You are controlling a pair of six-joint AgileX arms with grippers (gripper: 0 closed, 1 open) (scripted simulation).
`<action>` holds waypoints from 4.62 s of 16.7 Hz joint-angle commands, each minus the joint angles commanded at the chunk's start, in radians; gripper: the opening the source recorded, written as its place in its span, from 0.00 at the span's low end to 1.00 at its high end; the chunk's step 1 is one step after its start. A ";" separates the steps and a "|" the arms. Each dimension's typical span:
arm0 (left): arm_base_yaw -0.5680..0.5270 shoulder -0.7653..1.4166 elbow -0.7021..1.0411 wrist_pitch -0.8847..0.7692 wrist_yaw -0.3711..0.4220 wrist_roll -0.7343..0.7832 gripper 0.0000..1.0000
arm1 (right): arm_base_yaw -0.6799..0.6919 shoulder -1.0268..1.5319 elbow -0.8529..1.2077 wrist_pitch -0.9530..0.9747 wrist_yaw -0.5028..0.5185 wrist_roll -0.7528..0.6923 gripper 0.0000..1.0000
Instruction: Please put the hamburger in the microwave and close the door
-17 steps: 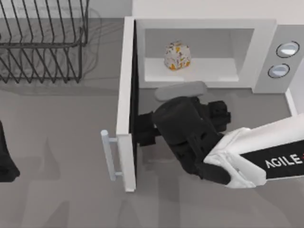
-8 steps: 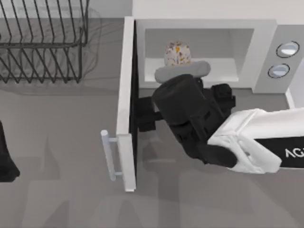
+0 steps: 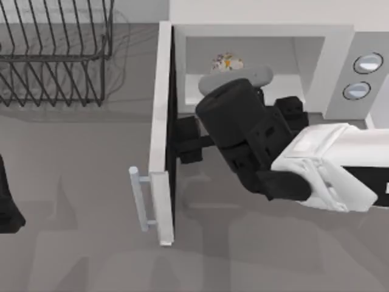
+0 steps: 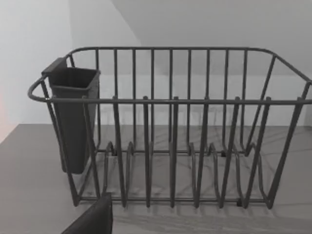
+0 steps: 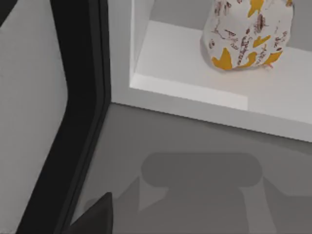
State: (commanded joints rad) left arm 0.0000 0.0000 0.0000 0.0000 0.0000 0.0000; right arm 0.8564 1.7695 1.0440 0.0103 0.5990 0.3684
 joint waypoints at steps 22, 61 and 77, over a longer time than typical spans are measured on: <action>0.000 0.000 0.000 0.000 0.000 0.000 1.00 | -0.280 -0.580 -0.338 -0.028 -0.197 -0.120 1.00; 0.000 0.000 0.000 0.000 0.000 0.000 0.00 | -0.856 -1.770 -1.044 -0.010 -0.599 -0.368 1.00; 0.262 -0.087 0.086 -0.172 0.262 -0.001 0.00 | -0.856 -1.770 -1.044 -0.010 -0.599 -0.368 1.00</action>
State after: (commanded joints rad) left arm 0.2616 -0.0868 0.0856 -0.1720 0.2616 -0.0014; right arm 0.0000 0.0000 0.0000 0.0000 0.0000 0.0000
